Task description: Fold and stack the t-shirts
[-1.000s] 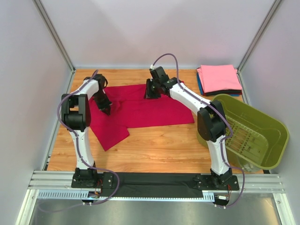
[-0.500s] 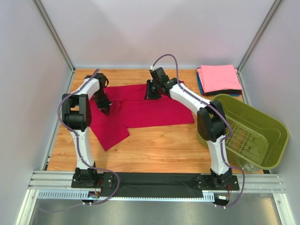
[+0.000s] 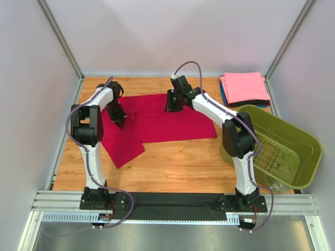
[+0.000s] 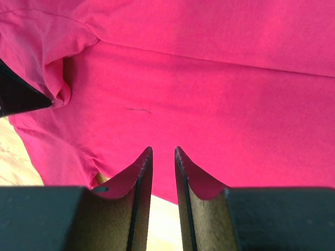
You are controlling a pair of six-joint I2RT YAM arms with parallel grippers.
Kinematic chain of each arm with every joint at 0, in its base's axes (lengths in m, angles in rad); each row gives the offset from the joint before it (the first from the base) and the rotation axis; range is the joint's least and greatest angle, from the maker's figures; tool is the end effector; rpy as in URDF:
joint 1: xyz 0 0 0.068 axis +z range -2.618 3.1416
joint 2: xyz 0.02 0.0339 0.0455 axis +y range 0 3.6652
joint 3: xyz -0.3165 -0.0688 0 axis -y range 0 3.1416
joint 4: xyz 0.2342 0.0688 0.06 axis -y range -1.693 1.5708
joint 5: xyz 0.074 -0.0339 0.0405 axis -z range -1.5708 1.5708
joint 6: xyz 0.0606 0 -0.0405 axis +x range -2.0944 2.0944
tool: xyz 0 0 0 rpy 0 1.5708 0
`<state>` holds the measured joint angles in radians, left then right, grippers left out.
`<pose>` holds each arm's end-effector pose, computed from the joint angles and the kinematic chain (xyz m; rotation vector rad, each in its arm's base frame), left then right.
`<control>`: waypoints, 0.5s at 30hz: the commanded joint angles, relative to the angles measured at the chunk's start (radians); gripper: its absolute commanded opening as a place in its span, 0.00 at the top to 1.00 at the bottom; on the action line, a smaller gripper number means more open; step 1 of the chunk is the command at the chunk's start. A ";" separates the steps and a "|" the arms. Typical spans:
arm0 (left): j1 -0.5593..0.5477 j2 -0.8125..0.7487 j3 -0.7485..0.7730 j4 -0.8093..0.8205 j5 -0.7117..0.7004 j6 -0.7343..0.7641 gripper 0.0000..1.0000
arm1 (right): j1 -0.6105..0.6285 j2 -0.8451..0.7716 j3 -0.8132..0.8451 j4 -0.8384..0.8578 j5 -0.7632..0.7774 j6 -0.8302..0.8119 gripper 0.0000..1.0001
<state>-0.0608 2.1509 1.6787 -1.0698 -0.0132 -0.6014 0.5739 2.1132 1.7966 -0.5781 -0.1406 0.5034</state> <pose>0.4325 -0.0255 0.1906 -0.8307 2.9971 0.0049 0.4224 0.2832 0.2642 -0.1537 2.5584 0.6169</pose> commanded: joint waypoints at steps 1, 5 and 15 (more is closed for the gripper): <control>-0.004 0.000 0.012 -0.002 -0.011 -0.014 0.83 | -0.008 -0.064 -0.006 0.035 -0.013 -0.003 0.75; -0.004 0.003 0.010 -0.018 -0.031 -0.015 0.90 | -0.019 -0.067 -0.013 0.038 -0.014 0.001 0.75; -0.005 -0.014 0.056 -0.081 -0.054 -0.020 1.00 | -0.039 -0.068 -0.017 0.040 -0.016 0.014 0.76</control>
<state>-0.0635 2.1509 1.6833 -1.1000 -0.0429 -0.6056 0.5426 2.1029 1.7809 -0.5709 -0.1482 0.5087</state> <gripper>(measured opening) 0.003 0.247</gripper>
